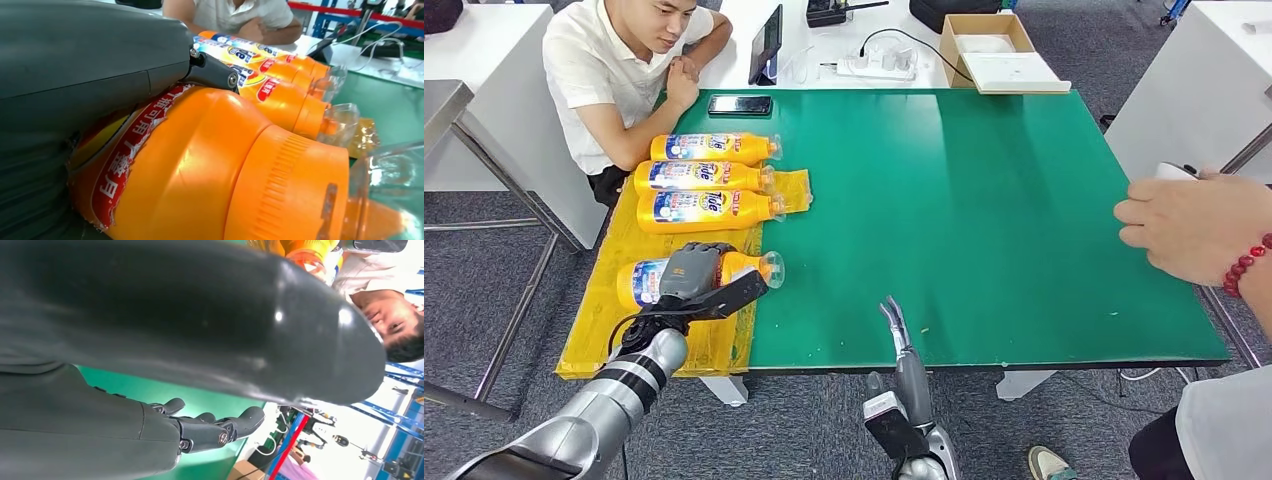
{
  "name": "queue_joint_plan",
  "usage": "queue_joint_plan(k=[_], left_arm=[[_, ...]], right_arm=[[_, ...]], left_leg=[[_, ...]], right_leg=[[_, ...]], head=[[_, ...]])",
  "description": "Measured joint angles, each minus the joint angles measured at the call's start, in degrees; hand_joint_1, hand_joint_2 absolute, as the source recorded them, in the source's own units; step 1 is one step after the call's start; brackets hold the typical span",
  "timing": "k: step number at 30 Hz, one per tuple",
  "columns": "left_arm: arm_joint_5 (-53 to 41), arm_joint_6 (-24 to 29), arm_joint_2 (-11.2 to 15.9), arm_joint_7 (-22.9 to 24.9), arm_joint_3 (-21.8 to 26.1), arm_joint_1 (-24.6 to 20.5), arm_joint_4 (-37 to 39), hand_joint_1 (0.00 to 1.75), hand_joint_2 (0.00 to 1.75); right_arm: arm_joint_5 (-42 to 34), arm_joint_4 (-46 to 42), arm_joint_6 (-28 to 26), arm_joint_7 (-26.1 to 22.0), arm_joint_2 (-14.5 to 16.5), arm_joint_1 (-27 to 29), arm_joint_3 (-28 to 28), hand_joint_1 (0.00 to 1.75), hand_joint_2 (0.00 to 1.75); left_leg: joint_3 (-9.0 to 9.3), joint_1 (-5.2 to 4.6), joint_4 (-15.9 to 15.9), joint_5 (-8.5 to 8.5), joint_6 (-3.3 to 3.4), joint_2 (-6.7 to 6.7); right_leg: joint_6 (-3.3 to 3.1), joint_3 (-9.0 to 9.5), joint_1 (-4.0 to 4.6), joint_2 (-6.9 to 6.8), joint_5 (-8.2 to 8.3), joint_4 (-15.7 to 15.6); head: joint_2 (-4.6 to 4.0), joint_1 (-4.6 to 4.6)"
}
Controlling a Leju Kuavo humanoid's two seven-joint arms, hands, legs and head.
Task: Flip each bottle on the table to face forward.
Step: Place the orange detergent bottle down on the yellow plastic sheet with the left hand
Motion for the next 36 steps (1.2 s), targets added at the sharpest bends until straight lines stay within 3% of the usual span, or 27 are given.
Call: queue_joint_plan(k=[1,2,5,6,17,28,36], left_arm=[[0.1,-0.3,0.0,0.0,-0.1,-0.5,0.9,1.66,1.75],[0.2,-0.6,-0.1,0.0,-0.1,-0.9,1.7,1.37,1.75],[0.4,-1.1,-0.1,0.0,-0.2,-2.0,3.5,0.13,1.75],[0.6,-1.6,-0.1,0.0,-0.2,-2.2,4.0,0.0,1.75],[11.3,-18.3,-0.2,-7.5,4.7,-4.0,5.8,0.0,1.75],[12.0,-20.1,-0.6,-12.6,5.1,-2.5,3.1,0.0,1.75],[12.7,-20.2,-1.6,-13.3,5.1,-0.1,1.7,0.0,1.75]], right_arm=[[-0.3,0.1,-0.1,0.0,0.0,0.0,0.1,0.0,0.0],[-0.5,0.3,-0.1,0.0,0.0,0.0,0.1,0.0,0.0],[-0.8,0.6,-0.3,0.0,0.0,-0.1,0.2,0.0,0.0],[-0.9,0.7,-0.4,0.0,0.0,-0.1,0.2,0.0,0.0],[-3.8,1.9,-1.9,0.0,-0.3,-0.2,0.5,0.0,0.0],[-4.7,2.9,-3.1,0.0,-0.3,-0.3,0.8,0.0,0.0],[-4.7,3.4,-3.2,0.0,-0.4,-0.5,0.8,0.0,0.0]], left_leg=[[0.02,0.0,0.0,0.0,0.0,0.0],[0.03,0.0,0.0,0.0,0.0,0.0],[0.07,0.0,0.0,0.01,-0.01,0.01],[0.08,0.0,0.0,0.01,-0.01,0.01],[0.22,-0.01,0.0,0.03,-0.05,-0.2],[0.38,-0.06,0.0,0.04,-0.03,-0.38],[0.35,-0.04,0.0,0.05,-0.03,-0.33]], right_leg=[[-0.03,0.01,0.0,0.0,0.02,0.0],[-0.06,0.01,0.0,0.01,0.03,0.0],[-0.09,0.03,0.0,0.01,0.05,0.1],[-0.1,0.03,0.0,0.01,0.06,0.1],[-0.13,0.27,-0.02,-0.05,0.01,0.1],[-0.13,0.49,-0.05,-0.23,0.01,0.1],[-0.13,0.44,-0.03,-0.22,0.01,0.1]], head=[[0.0,0.0],[0.0,0.0],[0.0,0.0],[0.01,0.01],[0.01,-0.01],[0.01,-0.01],[0.01,0.0]])
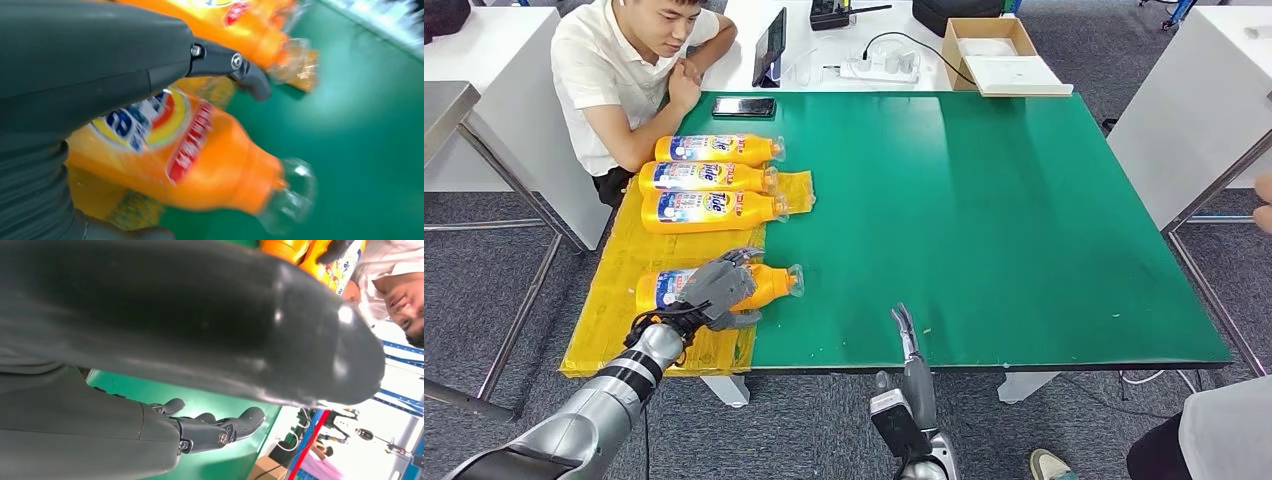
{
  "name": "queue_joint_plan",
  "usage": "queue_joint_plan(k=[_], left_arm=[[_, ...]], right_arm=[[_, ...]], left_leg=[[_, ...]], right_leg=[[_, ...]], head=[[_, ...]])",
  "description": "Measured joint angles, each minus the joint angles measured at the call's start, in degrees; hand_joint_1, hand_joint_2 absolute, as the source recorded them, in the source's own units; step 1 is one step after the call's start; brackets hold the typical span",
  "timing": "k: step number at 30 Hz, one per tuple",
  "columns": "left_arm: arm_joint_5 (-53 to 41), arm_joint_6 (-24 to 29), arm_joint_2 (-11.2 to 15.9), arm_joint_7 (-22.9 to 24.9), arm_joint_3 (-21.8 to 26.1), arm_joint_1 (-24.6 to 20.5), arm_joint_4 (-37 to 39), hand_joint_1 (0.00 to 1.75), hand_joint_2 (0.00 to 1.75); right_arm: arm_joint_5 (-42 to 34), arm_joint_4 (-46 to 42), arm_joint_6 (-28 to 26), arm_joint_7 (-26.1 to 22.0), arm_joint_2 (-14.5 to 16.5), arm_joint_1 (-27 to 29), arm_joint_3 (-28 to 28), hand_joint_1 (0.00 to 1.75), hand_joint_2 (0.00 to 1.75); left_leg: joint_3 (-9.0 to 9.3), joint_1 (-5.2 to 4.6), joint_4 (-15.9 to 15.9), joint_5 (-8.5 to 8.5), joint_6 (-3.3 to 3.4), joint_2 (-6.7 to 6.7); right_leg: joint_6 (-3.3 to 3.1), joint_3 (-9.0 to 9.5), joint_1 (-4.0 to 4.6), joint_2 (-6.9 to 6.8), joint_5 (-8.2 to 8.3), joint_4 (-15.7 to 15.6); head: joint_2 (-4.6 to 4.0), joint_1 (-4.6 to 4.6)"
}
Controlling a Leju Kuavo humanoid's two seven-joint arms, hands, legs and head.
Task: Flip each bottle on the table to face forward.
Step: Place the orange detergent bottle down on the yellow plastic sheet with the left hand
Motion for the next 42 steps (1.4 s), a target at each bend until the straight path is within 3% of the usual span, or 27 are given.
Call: queue_joint_plan(k=[12,18,24,29,36,42], left_arm=[[8.0,-7.7,-0.3,-1.0,0.0,4.8,-8.4,0.0,1.75],[6.3,-1.9,-0.5,-1.3,-1.9,8.1,-12.5,0.0,1.75],[10.0,3.8,-1.8,-5.0,-3.3,13.3,-19.2,0.0,1.75],[11.5,5.4,-2.6,-6.3,-3.3,15.6,-23.4,0.0,1.75],[23.8,14.5,-5.1,-14.8,-3.5,21.7,-37.3,0.0,1.75],[38.6,8.1,-5.8,-14.9,-4.2,27.0,-49.2,0.0,1.75]], right_arm=[[-0.2,1.1,-1.0,0.0,-0.7,0.0,0.3,0.0,0.0],[-0.3,1.7,-2.3,0.0,-1.0,0.0,0.3,0.0,0.0],[-0.4,2.1,-2.9,0.0,-1.4,0.2,0.2,0.0,0.0],[-0.4,2.2,-3.1,0.0,-1.5,0.4,0.1,0.0,0.0],[-0.7,-0.7,-5.8,0.0,-1.6,1.7,0.4,0.0,0.0],[-1.8,-5.0,-6.3,0.0,-1.9,2.8,0.8,0.0,0.0]], left_leg=[[-0.08,0.01,0.0,0.0,0.0,0.02],[-0.17,0.01,0.0,0.0,0.0,0.02],[-0.36,0.01,0.0,-0.01,0.0,0.02],[-0.4,0.01,0.0,-0.01,0.0,0.04],[-0.48,0.01,0.0,-0.02,0.01,0.04],[-0.51,0.01,0.0,-0.04,0.01,0.03]], right_leg=[[0.0,-0.1,0.01,0.0,0.0,0.0],[0.0,-0.21,0.01,0.01,0.0,0.0],[0.0,-0.39,0.01,0.01,0.0,0.0],[0.0,-0.45,0.01,0.01,0.0,0.0],[0.0,-0.51,0.01,0.01,0.0,0.0],[0.01,-0.53,0.01,0.01,-0.01,0.0]], head=[[-0.01,0.01],[-0.01,0.0],[-0.01,-0.01],[-0.01,-0.01],[0.01,0.0],[-0.01,0.0]])
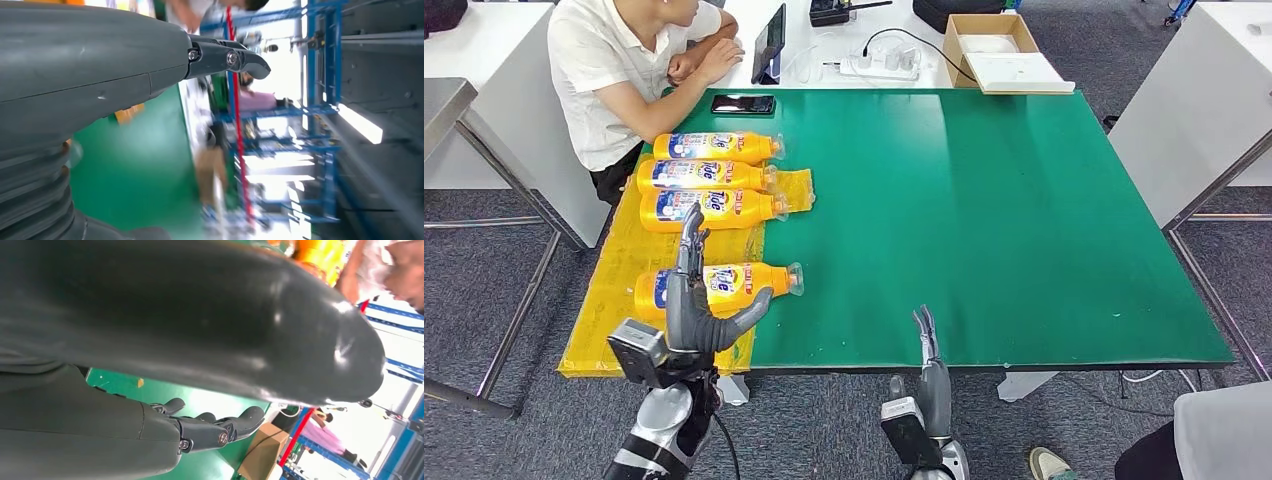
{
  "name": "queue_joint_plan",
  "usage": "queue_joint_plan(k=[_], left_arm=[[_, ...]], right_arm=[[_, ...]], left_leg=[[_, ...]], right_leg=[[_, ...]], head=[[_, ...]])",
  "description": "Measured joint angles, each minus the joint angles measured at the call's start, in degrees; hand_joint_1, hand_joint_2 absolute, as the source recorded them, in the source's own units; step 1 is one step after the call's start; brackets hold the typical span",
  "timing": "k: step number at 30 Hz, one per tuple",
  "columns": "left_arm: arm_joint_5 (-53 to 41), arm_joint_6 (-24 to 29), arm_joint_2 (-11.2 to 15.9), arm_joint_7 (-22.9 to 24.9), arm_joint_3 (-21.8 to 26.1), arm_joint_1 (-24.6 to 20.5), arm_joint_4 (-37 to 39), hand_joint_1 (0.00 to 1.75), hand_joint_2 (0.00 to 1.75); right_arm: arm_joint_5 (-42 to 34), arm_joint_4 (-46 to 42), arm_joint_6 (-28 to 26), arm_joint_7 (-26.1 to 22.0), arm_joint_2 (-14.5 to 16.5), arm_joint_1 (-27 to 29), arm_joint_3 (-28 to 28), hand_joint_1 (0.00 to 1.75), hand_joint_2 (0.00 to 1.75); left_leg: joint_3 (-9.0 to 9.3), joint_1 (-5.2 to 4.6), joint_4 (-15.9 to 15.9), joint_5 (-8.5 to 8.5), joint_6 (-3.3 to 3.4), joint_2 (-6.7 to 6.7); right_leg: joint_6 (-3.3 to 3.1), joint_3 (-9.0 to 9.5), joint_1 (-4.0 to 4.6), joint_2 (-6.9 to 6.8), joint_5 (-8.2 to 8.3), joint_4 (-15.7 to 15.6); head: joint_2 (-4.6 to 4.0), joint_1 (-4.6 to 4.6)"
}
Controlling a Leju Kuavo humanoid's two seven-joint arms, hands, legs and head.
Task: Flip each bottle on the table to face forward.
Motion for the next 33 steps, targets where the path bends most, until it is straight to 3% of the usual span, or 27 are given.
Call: queue_joint_plan(k=[5,10,13,14,17,27,31,33], left_arm=[[5.0,-3.8,0.0,0.5,0.1,3.8,-5.7,0.0,1.75],[5.6,-4.6,-0.2,0.9,0.0,6.6,-9.2,0.0,1.75],[5.2,-4.0,-0.4,1.2,-0.3,7.9,-10.2,0.0,0.44],[5.1,-3.7,-0.5,1.2,-0.4,8.3,-10.4,0.0,0.44],[5.3,-3.1,-0.7,1.3,-0.5,9.8,-10.7,0.0,1.75],[7.9,-2.2,-1.3,4.5,-1.8,13.7,-11.0,0.0,1.75],[7.7,-2.7,-1.1,5.4,-2.4,13.9,-10.4,0.0,1.75],[7.2,-2.5,-1.0,4.9,-2.5,13.9,-10.1,0.0,1.75]], right_arm=[[-2.4,-6.6,3.3,0.0,-0.4,2.5,0.0,0.0,0.0],[-0.4,-15.5,-0.9,0.0,-0.5,4.1,0.6,0.0,0.0],[-0.7,-19.2,-1.9,0.0,-0.5,4.2,1.6,0.0,0.0],[-1.1,-20.1,-1.6,0.0,-0.4,4.3,1.8,0.0,0.0],[-2.3,-21.7,-0.7,0.0,0.1,4.8,2.0,0.0,0.0],[-3.5,-22.3,-3.6,0.0,2.6,5.5,1.4,0.0,0.0],[-3.2,-23.1,-2.9,0.8,2.5,6.2,1.1,0.0,1.75],[-3.1,-23.9,-2.0,1.7,2.4,6.7,0.6,0.0,1.75]], left_leg=[[0.0,0.0,0.0,0.0,0.0,0.0],[-0.01,0.0,0.0,0.0,0.0,0.01],[0.0,0.0,0.0,0.0,0.0,0.01],[0.0,0.0,0.0,0.0,0.0,0.01],[0.0,0.0,0.0,0.0,0.0,0.01],[0.0,0.01,0.0,0.0,0.0,0.01],[0.0,0.0,0.0,0.0,0.0,0.0],[0.0,0.0,0.0,0.0,0.0,0.0]], right_leg=[[0.0,0.0,0.0,0.0,0.0,0.0],[0.0,-0.02,0.0,0.0,0.0,0.0],[0.0,-0.01,0.0,0.0,0.0,0.0],[0.0,-0.01,0.0,0.0,0.0,0.0],[0.0,-0.01,0.0,0.0,0.0,0.0],[0.01,-0.03,0.0,0.0,-0.02,0.0],[0.01,-0.02,0.0,0.0,-0.02,0.0],[0.01,-0.02,0.0,0.0,-0.02,0.0]], head=[[0.0,0.0],[0.01,0.0],[0.01,0.01],[0.01,0.0],[0.01,0.0],[-0.01,0.0],[0.01,0.0],[0.01,0.0]])
